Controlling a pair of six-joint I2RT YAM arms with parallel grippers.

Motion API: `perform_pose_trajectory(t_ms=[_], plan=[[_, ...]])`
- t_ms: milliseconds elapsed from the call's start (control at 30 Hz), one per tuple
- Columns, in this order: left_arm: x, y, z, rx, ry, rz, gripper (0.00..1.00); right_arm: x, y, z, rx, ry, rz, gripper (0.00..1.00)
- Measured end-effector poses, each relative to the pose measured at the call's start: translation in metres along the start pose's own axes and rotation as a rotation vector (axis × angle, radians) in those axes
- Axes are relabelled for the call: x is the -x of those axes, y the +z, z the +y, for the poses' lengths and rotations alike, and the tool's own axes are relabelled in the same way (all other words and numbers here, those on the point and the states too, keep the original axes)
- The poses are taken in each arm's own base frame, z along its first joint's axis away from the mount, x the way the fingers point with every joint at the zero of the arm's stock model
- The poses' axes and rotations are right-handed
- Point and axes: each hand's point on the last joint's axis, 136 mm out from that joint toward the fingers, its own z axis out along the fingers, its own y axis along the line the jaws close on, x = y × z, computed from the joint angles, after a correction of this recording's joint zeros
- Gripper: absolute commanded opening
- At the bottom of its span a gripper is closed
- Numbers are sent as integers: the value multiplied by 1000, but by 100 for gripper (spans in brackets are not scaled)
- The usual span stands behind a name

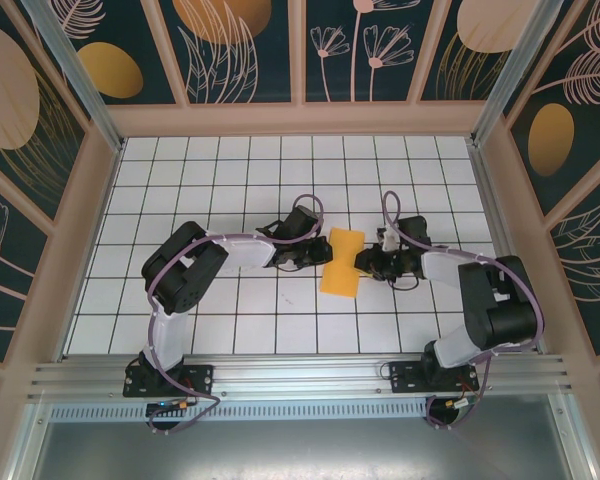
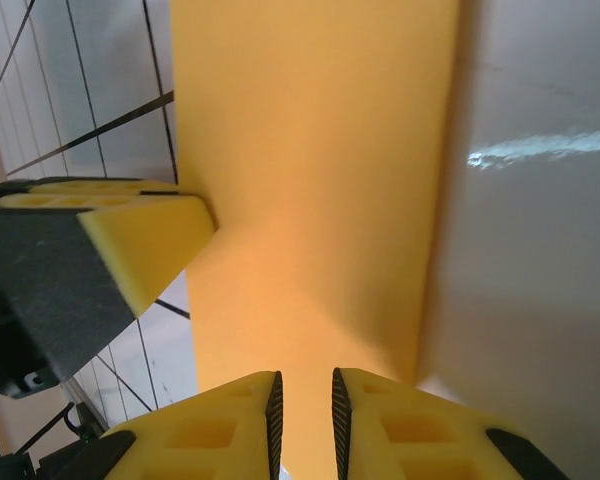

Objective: Fold a paper plane with a square sheet of paper (pick it up from the middle)
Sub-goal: Fold the square sheet of paper in half at the center of the table.

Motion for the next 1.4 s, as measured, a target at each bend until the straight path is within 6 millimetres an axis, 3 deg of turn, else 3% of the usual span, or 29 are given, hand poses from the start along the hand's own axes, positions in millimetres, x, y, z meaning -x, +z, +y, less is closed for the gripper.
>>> perform_pose_trajectory(t_ms=[200,400,700,833,1100,1300,1400], plan=[[0,0,0,-1,0,0,14,-28,11,-8,-21,23,63,24],[0,0,0,1,0,2,14,-29,12,-11,-29,28,64,25],[-1,0,1,5,-2,5,14,-42,9,11,-27,-37,71,26],[-1,0,1,5,-2,5,14,-55,13,-5,-55,-6,97,26],[-3,0,2,8,0,13,14,-55,12,-3,-44,-8,92,26],[-3,0,3,11,-2,15,14,-56,1,12,-8,-32,63,27],[-4,0,3,13,-3,16,14,-61,3,7,-16,-24,77,27]])
